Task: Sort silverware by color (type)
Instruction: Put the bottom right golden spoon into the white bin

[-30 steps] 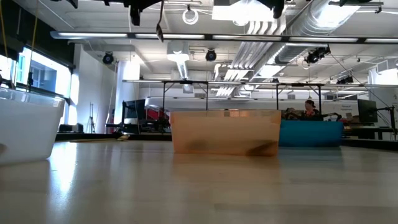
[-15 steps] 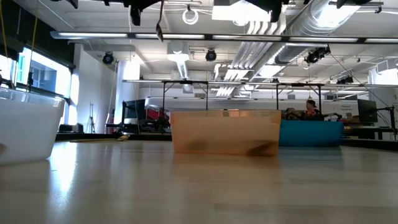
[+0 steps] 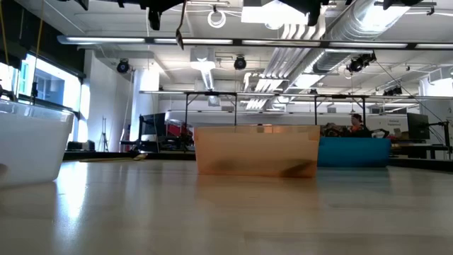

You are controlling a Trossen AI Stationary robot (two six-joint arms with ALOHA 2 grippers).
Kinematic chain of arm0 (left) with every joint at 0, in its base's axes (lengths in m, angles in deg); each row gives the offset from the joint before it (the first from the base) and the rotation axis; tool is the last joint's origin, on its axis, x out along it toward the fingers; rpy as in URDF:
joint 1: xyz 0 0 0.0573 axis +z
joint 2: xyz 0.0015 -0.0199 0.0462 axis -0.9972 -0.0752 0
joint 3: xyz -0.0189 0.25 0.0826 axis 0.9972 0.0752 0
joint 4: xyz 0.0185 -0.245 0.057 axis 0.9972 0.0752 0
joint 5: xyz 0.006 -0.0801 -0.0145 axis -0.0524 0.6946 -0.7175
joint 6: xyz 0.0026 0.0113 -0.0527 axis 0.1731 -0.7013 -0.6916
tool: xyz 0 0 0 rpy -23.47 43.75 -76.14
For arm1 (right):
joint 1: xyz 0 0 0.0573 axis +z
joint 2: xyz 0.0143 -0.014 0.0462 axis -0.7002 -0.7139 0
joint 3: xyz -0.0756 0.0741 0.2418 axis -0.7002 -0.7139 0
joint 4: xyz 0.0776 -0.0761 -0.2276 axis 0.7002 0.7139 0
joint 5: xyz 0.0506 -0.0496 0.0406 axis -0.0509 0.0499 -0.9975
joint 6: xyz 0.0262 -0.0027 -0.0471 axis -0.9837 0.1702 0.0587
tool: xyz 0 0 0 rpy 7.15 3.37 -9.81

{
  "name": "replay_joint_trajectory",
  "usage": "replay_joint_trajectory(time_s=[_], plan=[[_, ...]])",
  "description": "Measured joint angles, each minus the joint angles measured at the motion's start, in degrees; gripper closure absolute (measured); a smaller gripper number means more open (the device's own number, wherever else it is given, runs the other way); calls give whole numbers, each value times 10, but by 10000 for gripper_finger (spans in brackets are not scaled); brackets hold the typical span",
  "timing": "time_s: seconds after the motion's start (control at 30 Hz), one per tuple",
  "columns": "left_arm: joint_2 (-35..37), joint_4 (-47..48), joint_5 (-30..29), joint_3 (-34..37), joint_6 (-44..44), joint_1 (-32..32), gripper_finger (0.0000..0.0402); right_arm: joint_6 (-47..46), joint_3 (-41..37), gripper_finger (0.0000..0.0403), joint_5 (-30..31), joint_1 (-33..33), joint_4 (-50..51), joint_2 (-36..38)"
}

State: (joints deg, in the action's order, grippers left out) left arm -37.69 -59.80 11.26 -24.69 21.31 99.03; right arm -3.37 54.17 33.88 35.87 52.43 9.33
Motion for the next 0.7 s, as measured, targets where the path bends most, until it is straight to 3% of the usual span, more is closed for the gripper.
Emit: replay_joint_trajectory(time_s=[0.7], plan=[[0, 0, 0, 0, 0, 0, 396, -38, 0, 164, 0, 0, 0, 0]])
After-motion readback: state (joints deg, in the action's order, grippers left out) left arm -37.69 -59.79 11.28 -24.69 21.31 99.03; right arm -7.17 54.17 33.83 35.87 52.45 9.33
